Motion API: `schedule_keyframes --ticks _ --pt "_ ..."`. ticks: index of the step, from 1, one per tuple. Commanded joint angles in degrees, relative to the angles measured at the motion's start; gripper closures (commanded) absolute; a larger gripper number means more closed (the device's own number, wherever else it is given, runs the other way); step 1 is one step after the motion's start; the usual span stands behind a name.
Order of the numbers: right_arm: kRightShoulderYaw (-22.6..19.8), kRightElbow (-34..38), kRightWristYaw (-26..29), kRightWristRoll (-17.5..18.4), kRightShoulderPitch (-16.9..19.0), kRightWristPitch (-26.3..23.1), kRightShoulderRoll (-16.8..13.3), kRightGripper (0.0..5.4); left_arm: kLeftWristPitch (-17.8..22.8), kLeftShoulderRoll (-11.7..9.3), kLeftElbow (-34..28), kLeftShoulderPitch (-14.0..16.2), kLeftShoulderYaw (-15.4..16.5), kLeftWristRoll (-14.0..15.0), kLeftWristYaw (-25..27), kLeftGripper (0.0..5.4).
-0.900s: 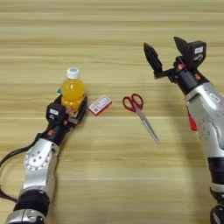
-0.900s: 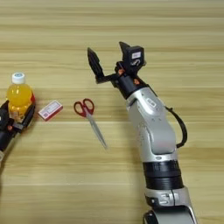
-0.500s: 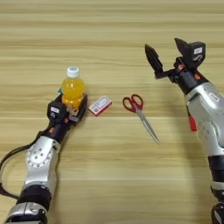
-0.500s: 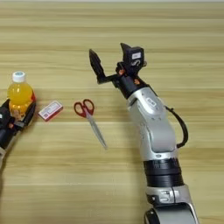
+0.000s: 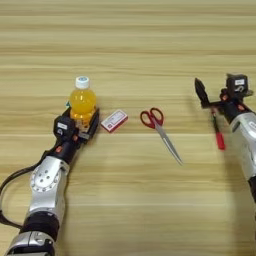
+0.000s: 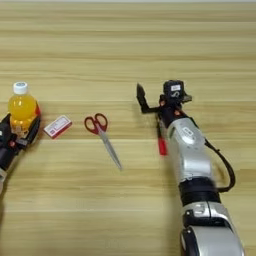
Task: Move the objects on the table
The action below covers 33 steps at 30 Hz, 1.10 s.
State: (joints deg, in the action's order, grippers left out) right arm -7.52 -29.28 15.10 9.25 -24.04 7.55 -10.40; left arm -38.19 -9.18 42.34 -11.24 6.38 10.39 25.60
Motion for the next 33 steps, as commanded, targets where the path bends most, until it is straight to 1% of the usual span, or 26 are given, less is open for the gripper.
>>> schedule_keyframes --ticks 1,3,8,9,11,12,24,28,33 --pt "-1.60 -7.36 -0.54 -0.29 -3.04 3.30 -0.91 0.00 2.37 0.55 2.75 2.08 -0.43 -0.78 -0.12 2.00" --pt "-2.04 -9.72 -0.33 0.02 -3.91 4.57 -1.02 0.00 2.28 0.55 2.77 2.13 -0.46 -0.79 -0.07 2.00" --pt "-2.58 -11.17 0.10 0.39 -4.84 5.89 -1.21 0.00 2.16 0.61 2.30 2.54 -0.65 -0.18 1.28 2.00" --pt "-2.62 -11.42 0.16 0.41 -4.93 6.10 -1.20 0.00 1.81 0.63 1.88 2.84 -0.85 -0.02 1.96 1.72" --pt "-2.67 -11.78 0.32 0.45 -5.06 6.32 -1.16 0.00 1.93 0.72 1.54 3.07 -0.72 0.28 2.08 1.60" --pt "-2.70 -11.92 0.39 0.46 -5.12 6.41 -1.14 0.00 1.88 0.74 1.54 3.07 -0.62 0.42 2.19 1.41" --pt "-2.64 -12.34 0.58 0.48 -5.30 6.80 -1.00 0.00 2.12 0.74 1.24 3.11 -0.02 0.30 1.89 0.45" --pt "-2.61 -12.24 0.57 0.49 -5.24 6.79 -0.96 0.00 2.22 0.73 1.15 3.14 0.16 0.19 1.78 0.03" --pt "-2.52 -12.06 0.57 0.44 -5.15 6.75 -0.90 0.00 1.91 0.77 0.23 3.31 0.64 0.63 1.78 0.03"
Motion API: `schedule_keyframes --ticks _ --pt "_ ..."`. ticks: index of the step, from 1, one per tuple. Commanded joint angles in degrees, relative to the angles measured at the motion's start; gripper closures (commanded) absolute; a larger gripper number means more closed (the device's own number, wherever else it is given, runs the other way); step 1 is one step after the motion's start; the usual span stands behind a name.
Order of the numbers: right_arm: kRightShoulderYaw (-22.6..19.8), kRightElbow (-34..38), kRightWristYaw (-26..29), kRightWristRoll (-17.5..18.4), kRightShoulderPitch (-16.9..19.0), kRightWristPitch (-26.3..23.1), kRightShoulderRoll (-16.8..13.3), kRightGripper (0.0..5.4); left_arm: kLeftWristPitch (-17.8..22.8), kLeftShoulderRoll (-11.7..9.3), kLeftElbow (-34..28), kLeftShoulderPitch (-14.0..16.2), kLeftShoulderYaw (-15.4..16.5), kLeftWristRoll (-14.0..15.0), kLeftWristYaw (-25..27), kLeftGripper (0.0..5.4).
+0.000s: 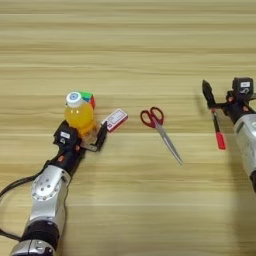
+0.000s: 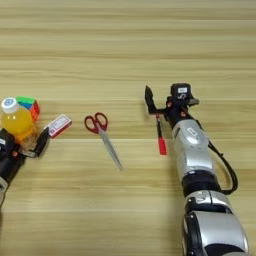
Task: Move the objects on the table
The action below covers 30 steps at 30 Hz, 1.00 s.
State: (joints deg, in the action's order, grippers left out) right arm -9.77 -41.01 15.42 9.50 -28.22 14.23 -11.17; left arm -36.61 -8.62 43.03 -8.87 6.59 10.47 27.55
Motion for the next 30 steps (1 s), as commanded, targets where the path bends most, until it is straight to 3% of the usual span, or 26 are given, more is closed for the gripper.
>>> schedule_keyframes --ticks 1,30 --pt "-0.25 -0.35 0.25 0.17 -0.96 0.07 -0.11 0.00 0.26 0.22 -0.88 1.02 0.56 0.71 -0.17 0.03" --pt "0.01 -0.63 0.43 0.12 -1.15 0.09 0.22 0.00 3.60 1.65 -11.07 3.35 0.62 2.41 -0.44 0.03"
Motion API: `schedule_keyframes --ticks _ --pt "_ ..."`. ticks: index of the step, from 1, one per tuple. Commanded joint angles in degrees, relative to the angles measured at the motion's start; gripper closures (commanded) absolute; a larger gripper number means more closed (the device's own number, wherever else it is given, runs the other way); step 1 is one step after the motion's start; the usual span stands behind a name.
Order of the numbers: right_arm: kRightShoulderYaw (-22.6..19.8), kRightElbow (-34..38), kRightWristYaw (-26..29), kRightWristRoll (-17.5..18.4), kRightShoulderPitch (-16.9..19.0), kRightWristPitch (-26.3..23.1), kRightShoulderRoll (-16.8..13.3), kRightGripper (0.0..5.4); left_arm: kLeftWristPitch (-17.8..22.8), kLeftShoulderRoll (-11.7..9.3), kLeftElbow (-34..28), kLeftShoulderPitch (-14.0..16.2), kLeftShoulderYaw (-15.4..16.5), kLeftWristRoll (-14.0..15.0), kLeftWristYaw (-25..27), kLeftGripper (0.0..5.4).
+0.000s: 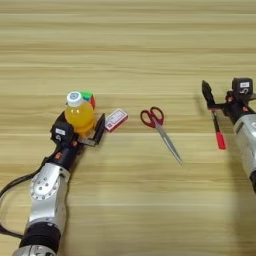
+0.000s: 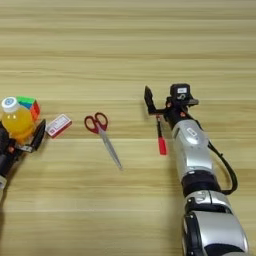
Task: Move the objects on the table
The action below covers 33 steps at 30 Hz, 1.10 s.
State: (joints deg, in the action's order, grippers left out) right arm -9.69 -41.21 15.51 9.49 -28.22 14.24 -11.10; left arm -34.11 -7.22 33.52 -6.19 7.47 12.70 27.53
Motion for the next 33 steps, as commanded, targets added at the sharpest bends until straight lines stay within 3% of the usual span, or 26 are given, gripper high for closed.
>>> schedule_keyframes --ticks 1,16,33 --pt "-0.06 -0.43 0.34 0.13 -1.15 0.09 0.16 0.00 1.23 0.23 -1.90 0.79 -0.21 0.17 -0.58 0.03" --pt "-0.03 -0.69 0.34 0.09 -1.29 0.21 0.24 0.00 3.08 0.14 -4.91 1.45 0.93 0.97 -2.58 0.03" --pt "-0.06 -0.64 0.37 0.10 -1.19 0.21 0.18 0.00 5.46 0.54 -12.45 3.92 -0.59 1.26 -3.01 0.03"
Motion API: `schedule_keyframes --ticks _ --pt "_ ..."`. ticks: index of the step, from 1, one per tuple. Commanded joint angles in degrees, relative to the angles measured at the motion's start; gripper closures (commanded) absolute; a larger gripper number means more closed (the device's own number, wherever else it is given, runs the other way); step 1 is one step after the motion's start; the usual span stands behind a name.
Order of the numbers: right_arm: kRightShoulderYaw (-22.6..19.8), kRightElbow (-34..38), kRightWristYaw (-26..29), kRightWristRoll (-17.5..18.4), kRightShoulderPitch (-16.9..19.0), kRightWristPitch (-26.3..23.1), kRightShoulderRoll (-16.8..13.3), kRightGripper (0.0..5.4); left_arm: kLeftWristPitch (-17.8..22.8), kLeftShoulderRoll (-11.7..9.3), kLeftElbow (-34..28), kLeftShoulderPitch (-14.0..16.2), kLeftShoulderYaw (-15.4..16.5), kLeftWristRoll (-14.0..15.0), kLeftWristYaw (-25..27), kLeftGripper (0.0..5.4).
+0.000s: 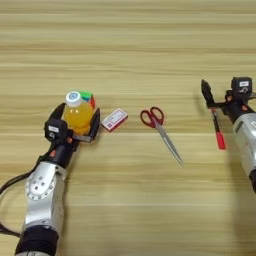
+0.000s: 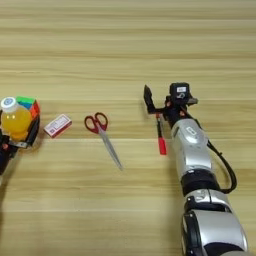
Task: Move the objects on the table
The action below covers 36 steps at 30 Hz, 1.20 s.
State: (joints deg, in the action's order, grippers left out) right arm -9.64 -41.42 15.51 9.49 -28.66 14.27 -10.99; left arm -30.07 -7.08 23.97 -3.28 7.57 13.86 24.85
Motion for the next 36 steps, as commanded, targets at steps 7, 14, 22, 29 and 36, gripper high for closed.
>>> schedule_keyframes --ticks 7,14,22,29,36 --pt "-0.11 -0.55 0.31 0.08 -0.80 0.26 0.11 0.00 2.63 0.46 -5.12 1.73 -1.08 0.21 -0.33 0.03" --pt "-0.17 -0.63 0.34 0.14 -0.81 0.25 0.09 0.00 3.32 0.61 -5.83 2.01 -1.52 0.03 -0.24 0.03" --pt "-0.30 -0.75 0.59 0.45 -0.88 0.03 0.15 0.00 3.36 0.83 -4.90 1.57 -1.62 -0.64 -0.88 0.03" --pt "-0.27 -0.62 0.56 0.44 -0.78 0.02 0.20 0.00 2.94 0.72 -4.21 1.26 -1.49 -0.13 -0.92 0.34" --pt "-0.26 -0.74 0.58 0.42 -0.82 0.03 0.21 0.00 2.45 1.24 -4.09 0.93 -1.75 -0.61 -1.46 0.97"
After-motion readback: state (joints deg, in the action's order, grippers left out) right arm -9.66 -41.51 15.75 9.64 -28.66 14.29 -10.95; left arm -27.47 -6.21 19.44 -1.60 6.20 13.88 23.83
